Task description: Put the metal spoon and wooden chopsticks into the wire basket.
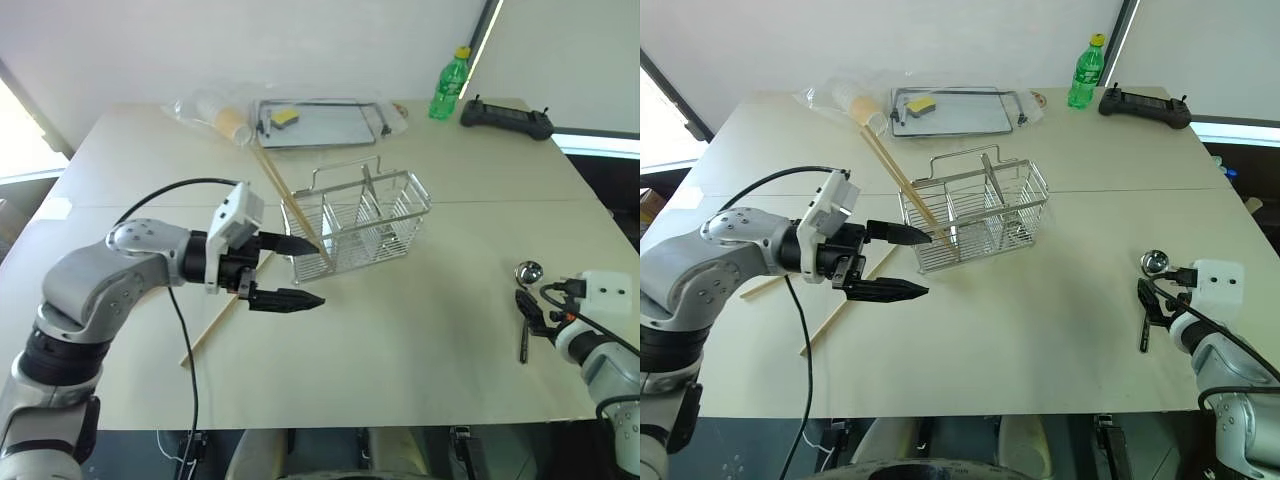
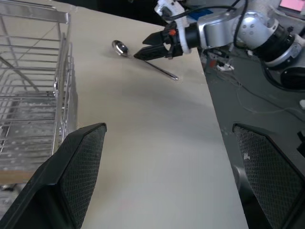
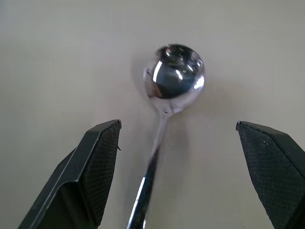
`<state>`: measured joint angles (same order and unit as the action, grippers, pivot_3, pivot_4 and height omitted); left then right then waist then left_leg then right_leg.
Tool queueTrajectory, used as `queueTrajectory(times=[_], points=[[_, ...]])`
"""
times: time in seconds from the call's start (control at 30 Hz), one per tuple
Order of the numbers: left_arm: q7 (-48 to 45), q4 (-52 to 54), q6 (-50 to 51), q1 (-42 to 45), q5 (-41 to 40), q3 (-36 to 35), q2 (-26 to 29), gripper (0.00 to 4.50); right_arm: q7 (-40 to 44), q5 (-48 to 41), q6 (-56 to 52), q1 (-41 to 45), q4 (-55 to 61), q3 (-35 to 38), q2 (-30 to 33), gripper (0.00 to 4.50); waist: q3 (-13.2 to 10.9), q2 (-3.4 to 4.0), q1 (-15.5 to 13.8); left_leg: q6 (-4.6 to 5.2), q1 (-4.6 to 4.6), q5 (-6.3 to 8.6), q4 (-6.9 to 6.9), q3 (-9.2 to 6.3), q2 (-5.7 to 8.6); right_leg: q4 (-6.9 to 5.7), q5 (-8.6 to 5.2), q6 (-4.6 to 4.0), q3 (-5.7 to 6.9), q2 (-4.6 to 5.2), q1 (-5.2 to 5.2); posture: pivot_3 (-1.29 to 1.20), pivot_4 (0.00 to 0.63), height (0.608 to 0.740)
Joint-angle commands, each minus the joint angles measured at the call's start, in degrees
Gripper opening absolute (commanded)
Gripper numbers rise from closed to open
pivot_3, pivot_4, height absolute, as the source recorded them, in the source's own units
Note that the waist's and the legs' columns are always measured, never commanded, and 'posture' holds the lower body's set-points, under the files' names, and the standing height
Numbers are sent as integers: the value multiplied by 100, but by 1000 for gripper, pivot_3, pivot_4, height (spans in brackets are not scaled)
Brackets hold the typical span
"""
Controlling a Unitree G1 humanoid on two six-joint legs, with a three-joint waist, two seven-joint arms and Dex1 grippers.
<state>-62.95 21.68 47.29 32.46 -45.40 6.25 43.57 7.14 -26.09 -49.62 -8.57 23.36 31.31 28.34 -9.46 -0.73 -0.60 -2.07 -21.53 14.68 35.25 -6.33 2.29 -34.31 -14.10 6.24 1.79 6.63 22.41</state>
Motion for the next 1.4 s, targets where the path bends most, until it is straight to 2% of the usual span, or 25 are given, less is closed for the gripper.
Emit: queueTrajectory(times=[0.03, 0.3, 0.4, 0.6, 0.9, 1.07, 1.23, 1.33, 1.4], points=[[-215, -45, -177, 181, 125, 60, -13, 4462, -23, 186, 230, 97, -205, -38, -49, 3994, 0, 0, 0, 0, 1, 0, 0, 0, -1, -3, 0, 0, 0, -1, 0, 0, 150, 703], [-318, -100, -179, 299, 169, 28, -40, 4462, 120, 313, 495, 379, -751, -317, -189, 3994, 1, -4, 22, 1, 9, -1, 12, -2, -4, -7, 1, 0, 0, -5, -11, 0, 150, 703], [-285, -93, -143, 323, 134, -16, -57, 4500, 145, 319, 543, 366, -806, -318, -245, 3095, 1, -4, 33, 1, 9, -1, 12, -4, -5, -11, 1, 0, 0, -8, -9, 0, 150, 703], [-274, -127, -100, 383, 105, -64, -66, 4500, 231, 326, 600, 346, -797, -387, -282, 40, 3, -8, 20, 1, 9, -1, 15, -6, -4, -12, 1, 0, -1, -8, -12, 0, 150, 703], [-254, -274, -107, 560, 127, -69, -185, 4500, 153, 400, 540, 384, -825, -321, -257, 40, 3, -9, 17, 1, 9, -1, 16, -8, -4, -14, 1, 0, -1, -9, -11, 0, 150, 703], [-250, -373, -197, 610, 200, -84, -240, 4500, 265, 364, 976, 583, -520, -37, -57, 40, 0, -4, 17, 1, 7, -1, 17, -7, -3, -14, 1, 0, -2, -9, -10, 0, 150, 703], [-84, -509, -284, 705, 208, -272, -316, 4500, 521, -590, 921, 1598, 274, 222, 30, 40, -12, 16, 94, 1, 7, -1, 22, -1, -3, -24, 4, 3, -6, -8, -3, 0, 150, 703], [152, -591, -258, 835, 153, -492, -395, 4500, 469, -1194, 705, 2498, 674, -130, -67, 40, -13, 12, 147, 1, 13, -1, 22, -11, -8, -37, 9, 15, -3, -17, -4, 0, 150, 703], [320, -598, -237, 903, 132, -657, -431, 4500, 303, -1411, 615, 3265, 763, -645, -344, 40, -13, 5, 156, 1, 12, -1, 20, -13, -13, -46, 12, 19, -2, -21, 3, 0, 150, 703]])
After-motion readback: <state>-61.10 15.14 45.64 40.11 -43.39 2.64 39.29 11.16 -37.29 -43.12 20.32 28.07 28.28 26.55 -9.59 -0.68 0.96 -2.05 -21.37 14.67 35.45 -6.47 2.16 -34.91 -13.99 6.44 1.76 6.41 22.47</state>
